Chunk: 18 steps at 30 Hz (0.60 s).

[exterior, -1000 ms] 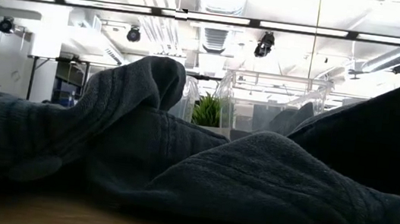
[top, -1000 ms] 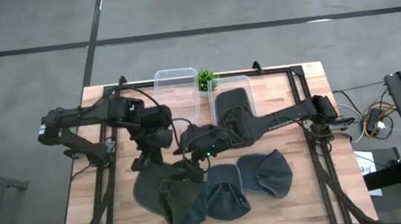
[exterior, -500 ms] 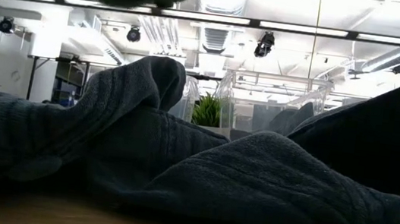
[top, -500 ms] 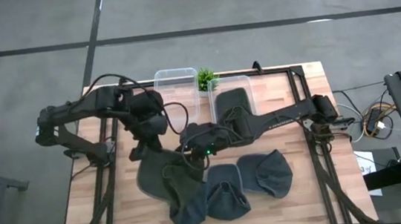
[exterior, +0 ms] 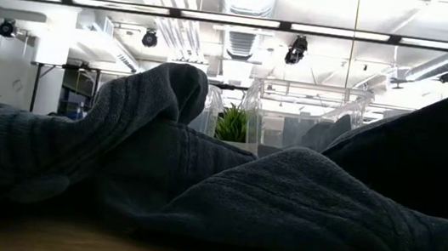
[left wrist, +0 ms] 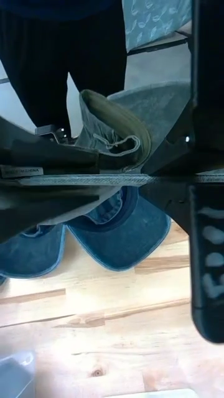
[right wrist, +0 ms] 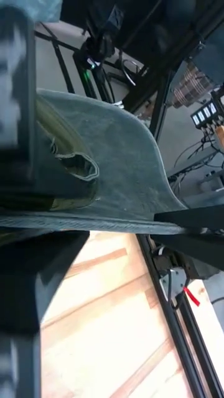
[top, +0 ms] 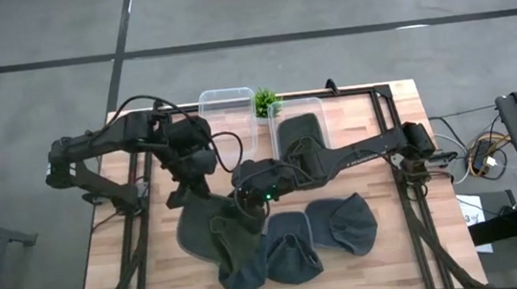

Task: Pick & Place hat
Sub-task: Put the black cap into the right transparent bin

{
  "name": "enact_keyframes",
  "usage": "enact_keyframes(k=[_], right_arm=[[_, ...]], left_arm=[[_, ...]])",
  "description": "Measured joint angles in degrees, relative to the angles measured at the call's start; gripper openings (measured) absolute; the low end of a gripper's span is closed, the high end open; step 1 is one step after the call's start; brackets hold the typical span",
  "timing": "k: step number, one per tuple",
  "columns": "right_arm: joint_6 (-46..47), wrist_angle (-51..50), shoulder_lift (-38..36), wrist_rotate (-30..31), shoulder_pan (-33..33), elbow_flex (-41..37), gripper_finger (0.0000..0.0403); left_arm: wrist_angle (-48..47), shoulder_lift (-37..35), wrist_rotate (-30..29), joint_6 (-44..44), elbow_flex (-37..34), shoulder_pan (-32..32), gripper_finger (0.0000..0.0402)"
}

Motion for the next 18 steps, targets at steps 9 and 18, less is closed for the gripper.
enact_keyframes(k=[9,18], right_arm=[[0.92,-1.6,-0.02,-0.85,-0.21,0.0,0.0012],[1.53,-4.33,0.09,-0.8,-0.06,-0.02,0.001]], left_arm=[[2.83,0.09,-3.56,-4.65,-0.06,-0.07,0.0043],[2.35,-3.11,-12.64,-5.68,-0.04,0.07,0.0125]])
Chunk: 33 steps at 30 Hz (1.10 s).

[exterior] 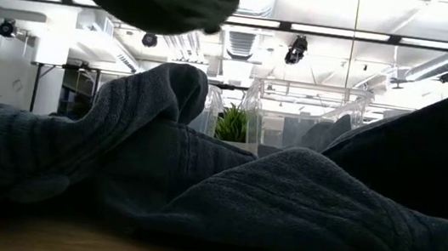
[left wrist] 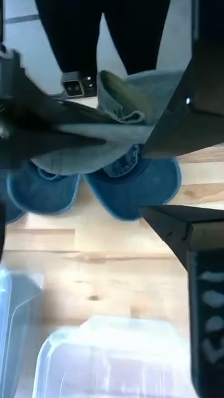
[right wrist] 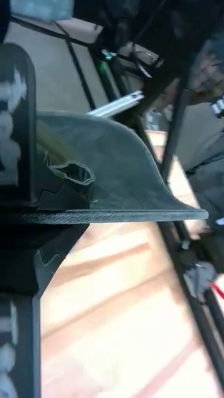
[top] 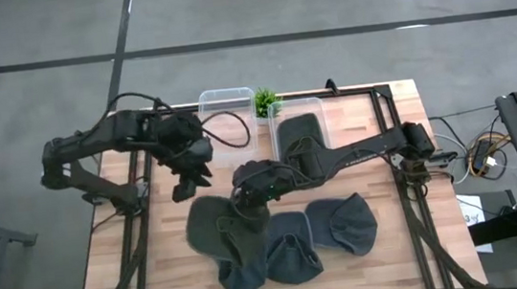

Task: Pick & Place hat
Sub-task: Put the black cap into the right transparent bin

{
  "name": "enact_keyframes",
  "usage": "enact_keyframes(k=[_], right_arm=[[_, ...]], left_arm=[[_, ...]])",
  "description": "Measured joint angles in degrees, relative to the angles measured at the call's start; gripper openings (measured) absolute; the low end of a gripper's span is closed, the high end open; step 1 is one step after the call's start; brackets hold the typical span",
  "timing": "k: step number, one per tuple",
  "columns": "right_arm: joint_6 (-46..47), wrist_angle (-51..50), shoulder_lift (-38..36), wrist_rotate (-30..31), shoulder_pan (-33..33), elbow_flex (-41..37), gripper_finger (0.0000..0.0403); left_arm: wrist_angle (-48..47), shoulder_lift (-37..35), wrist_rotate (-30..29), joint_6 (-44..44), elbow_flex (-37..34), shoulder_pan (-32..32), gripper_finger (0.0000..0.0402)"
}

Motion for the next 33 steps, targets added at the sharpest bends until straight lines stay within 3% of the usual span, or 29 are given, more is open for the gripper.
enact_keyframes(k=[8,14,24,33], right_arm=[[1.98,-2.22,-3.68,3.57,-0.51,-0.02,0.0009],[5.93,-11.53,-10.28,6.89,-2.45,-0.02,0.0009],[10.31,-23.62,-25.31,19.62,-3.21,-0.15,0.001],[22.26,-37.38,-35.21,26.01,-9.7,-1.69,0.0011]], left_arm=[[1.54,-6.34,-5.22,-2.08,1.96,-0.05,0.0132],[0.85,-11.35,-11.62,-2.4,3.08,-0.05,0.0133],[-2.12,-14.98,-12.38,-6.48,2.46,-0.05,0.0133],[-1.45,-13.16,-10.98,-7.47,1.25,-0.05,0.0133]])
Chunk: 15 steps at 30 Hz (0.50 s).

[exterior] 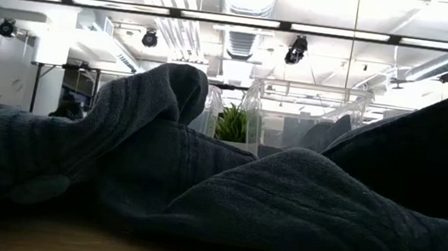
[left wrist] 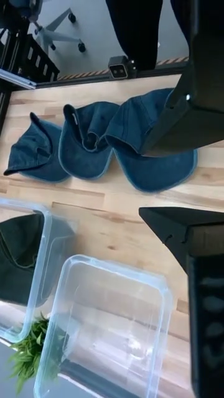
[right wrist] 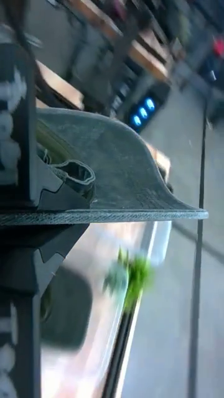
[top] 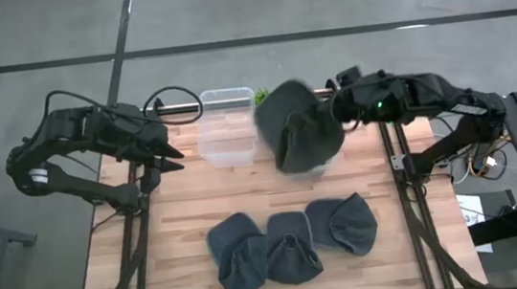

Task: Pick & Place hat
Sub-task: Put the black cap into the right transparent bin

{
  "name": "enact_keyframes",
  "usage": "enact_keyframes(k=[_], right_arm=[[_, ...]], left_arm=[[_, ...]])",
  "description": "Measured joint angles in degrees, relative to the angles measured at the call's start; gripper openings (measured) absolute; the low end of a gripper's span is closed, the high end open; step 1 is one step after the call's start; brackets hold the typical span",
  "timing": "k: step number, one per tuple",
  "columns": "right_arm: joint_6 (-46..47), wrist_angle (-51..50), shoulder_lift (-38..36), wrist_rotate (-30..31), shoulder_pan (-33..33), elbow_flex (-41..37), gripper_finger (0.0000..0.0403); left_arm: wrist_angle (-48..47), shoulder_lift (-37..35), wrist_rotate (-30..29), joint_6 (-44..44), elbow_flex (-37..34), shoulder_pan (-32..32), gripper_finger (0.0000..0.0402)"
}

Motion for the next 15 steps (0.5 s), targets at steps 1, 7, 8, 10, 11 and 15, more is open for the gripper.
enact_keyframes(k=[1,7,8,10,11,15], right_arm=[[1.39,-1.49,-0.52,0.17,-1.07,-0.17,0.0011],[5.98,-9.68,-0.43,-0.04,-7.48,-0.77,0.0011],[6.18,-10.94,0.23,-0.04,-8.47,-0.82,0.0012],[6.22,-11.82,1.82,-0.04,-10.07,-0.84,0.0012],[6.21,-11.91,2.73,-0.05,-10.69,-0.84,0.0012],[5.93,-12.04,6.88,-0.87,-13.85,-0.84,0.0012]], left_arm=[[0.04,0.09,0.0,-0.05,0.0,0.0,0.0133],[1.06,0.47,0.02,0.17,0.02,-0.02,0.0133],[1.26,0.37,0.02,0.19,0.02,-0.02,0.0133],[1.43,0.01,0.04,0.19,0.02,-0.02,0.0133],[1.38,-0.16,0.04,0.18,0.02,-0.02,0.0133],[1.38,-0.73,0.04,0.3,0.04,-0.02,0.0133]])
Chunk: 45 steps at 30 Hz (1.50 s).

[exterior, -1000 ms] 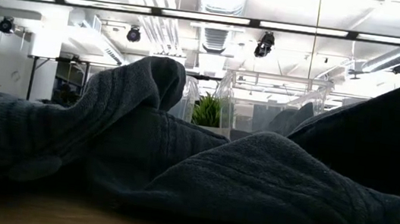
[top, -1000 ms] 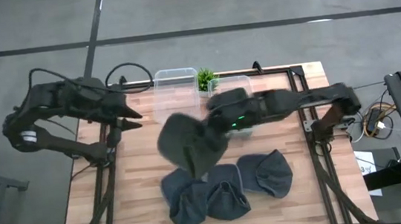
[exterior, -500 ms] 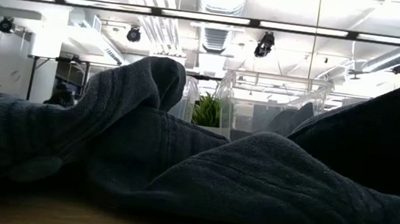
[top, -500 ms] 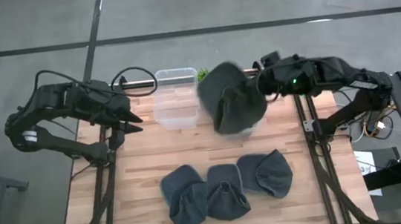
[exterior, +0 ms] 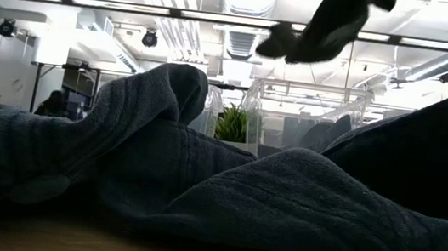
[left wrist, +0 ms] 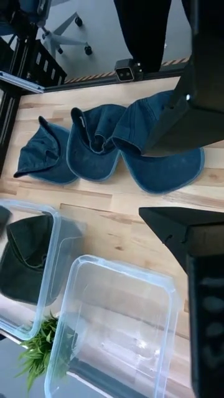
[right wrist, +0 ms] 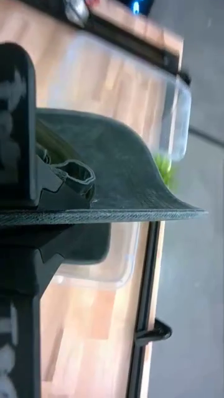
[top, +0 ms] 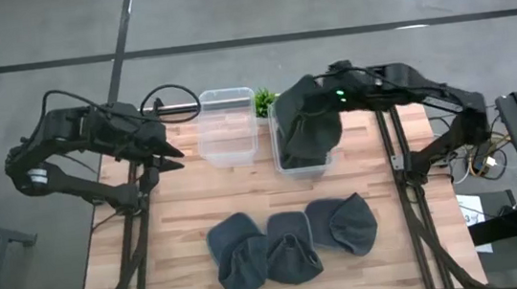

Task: Pick & Place hat
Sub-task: Put the black cap into the right transparent bin

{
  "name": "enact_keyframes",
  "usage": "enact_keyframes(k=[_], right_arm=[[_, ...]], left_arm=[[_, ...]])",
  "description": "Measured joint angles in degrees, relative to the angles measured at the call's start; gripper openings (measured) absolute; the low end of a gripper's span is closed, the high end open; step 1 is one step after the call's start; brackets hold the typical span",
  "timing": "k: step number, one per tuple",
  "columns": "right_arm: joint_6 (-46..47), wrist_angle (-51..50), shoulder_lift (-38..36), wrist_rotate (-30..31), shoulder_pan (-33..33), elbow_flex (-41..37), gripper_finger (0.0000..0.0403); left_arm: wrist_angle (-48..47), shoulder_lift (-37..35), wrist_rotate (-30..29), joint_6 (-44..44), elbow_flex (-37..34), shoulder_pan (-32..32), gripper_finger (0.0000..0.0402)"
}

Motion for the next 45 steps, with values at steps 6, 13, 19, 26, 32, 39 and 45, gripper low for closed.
enact_keyframes(k=[6,13,19,26,32,39,45], right_arm=[[0.28,-0.04,6.62,-1.62,-4.09,0.02,0.0012],[0.31,-0.25,14.06,-4.88,-6.45,0.06,0.0012],[-0.29,-1.99,18.06,-7.16,-6.38,0.15,0.0013],[-0.13,-8.29,19.32,-8.44,-6.32,0.2,0.0013],[0.97,-15.3,19.1,-10.79,-5.97,-0.04,0.0013],[-0.02,-8.79,19.08,-10.45,-5.88,-0.02,0.0013],[-0.21,-6.6,19.49,-9.57,-6.03,-0.02,0.0013]], left_arm=[[-0.03,-0.37,0.08,0.07,0.07,0.0,0.0133],[-0.15,-0.63,0.82,2.31,0.07,0.0,0.0133],[-0.48,-0.72,0.79,2.6,0.07,0.0,0.0133],[-1.02,-0.85,0.73,4.4,0.02,0.0,0.0133],[-1.03,-0.85,0.68,4.46,-0.02,0.0,0.0133],[-1.03,-0.72,0.61,5.71,-0.02,0.0,0.0133],[-1.03,-0.72,0.61,5.44,-0.02,0.0,0.0133]])
